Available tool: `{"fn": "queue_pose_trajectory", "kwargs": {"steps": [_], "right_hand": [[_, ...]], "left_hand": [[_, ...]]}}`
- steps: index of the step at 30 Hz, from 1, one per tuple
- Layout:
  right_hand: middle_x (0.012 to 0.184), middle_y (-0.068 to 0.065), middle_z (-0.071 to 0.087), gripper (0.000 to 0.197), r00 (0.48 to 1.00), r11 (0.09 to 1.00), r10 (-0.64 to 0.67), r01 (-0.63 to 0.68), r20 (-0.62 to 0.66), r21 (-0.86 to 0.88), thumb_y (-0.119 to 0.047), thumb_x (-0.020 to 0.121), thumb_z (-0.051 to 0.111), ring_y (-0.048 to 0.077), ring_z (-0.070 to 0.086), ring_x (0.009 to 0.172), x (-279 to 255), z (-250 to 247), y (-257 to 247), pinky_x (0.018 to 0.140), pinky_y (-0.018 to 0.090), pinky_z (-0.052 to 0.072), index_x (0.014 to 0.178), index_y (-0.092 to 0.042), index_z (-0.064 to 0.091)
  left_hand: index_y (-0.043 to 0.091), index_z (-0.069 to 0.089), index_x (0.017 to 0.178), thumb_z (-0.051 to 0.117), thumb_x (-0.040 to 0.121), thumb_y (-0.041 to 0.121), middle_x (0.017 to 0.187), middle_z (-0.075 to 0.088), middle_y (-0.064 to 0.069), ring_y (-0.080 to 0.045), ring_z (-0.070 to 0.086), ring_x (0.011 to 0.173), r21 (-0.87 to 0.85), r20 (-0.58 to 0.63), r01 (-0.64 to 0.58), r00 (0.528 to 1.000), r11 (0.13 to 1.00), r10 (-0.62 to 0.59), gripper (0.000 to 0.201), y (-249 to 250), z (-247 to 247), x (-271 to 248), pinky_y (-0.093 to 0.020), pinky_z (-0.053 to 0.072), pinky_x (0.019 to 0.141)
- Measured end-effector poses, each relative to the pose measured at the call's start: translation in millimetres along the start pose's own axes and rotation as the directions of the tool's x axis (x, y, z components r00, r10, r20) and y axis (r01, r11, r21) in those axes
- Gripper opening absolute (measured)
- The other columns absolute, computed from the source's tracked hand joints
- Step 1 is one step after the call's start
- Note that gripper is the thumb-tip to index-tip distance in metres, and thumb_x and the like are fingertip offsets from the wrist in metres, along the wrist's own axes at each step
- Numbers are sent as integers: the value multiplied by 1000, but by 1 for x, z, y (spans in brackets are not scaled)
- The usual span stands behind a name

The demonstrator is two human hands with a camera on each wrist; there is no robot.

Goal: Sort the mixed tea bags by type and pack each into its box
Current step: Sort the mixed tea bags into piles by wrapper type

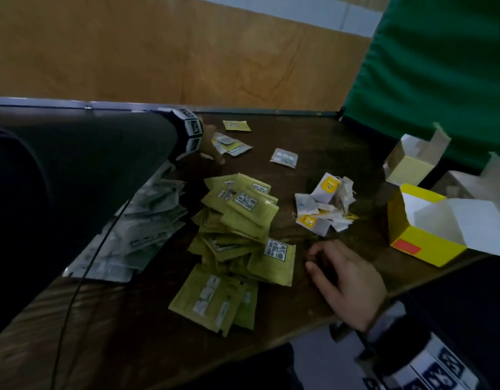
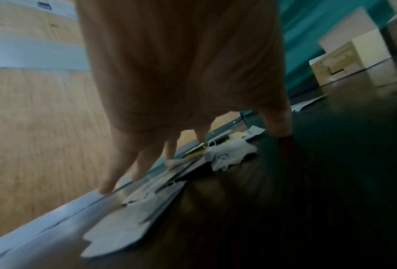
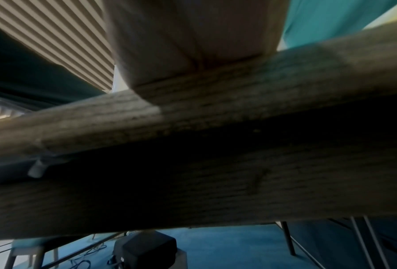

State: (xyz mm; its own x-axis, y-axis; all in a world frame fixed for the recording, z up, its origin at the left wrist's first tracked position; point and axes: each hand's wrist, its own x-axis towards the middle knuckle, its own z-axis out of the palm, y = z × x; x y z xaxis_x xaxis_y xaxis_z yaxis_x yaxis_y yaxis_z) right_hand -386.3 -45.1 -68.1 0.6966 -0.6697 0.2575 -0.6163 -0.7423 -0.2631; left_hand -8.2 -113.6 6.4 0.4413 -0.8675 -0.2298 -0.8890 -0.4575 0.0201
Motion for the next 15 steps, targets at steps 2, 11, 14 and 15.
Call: {"fn": "queue_pose_trajectory", "kwargs": {"steps": [2,11,14,15], "right_hand": [[93,-13,55,34,1000,1000,12,-12,-4,-4,-56,85,34,5,55,81,-1,0,-1,67,20,44,100,-32,54],[92,-11,54,29,1000,1000,10,-10,11,-15,-52,87,36,7,56,81,-2,-1,-1,67,18,40,99,-32,53],[92,-12,53,30,1000,1000,2,-2,17,-17,-53,87,35,7,56,82,-1,-2,-1,68,19,42,100,-32,53],[92,-13,52,31,1000,1000,1,0,24,-16,-54,87,34,6,55,82,0,-2,-1,68,20,43,100,-33,53]], "left_hand": [[16,9,153,59,87,49,159,10,-12,-32,19,144,-36,17,-2,1000,999,2,89,11,0,2,-39,27,108],[11,27,147,49,97,20,139,44,-21,-35,53,116,255,-83,32,997,967,-11,55,16,2,32,-38,45,87],[11,21,148,56,94,21,144,37,-20,-35,46,128,334,-56,55,998,941,-39,65,15,3,34,-41,44,98],[11,20,148,59,93,23,144,36,-20,-36,45,129,339,-49,64,998,939,-51,69,14,2,32,-43,44,99]]}}
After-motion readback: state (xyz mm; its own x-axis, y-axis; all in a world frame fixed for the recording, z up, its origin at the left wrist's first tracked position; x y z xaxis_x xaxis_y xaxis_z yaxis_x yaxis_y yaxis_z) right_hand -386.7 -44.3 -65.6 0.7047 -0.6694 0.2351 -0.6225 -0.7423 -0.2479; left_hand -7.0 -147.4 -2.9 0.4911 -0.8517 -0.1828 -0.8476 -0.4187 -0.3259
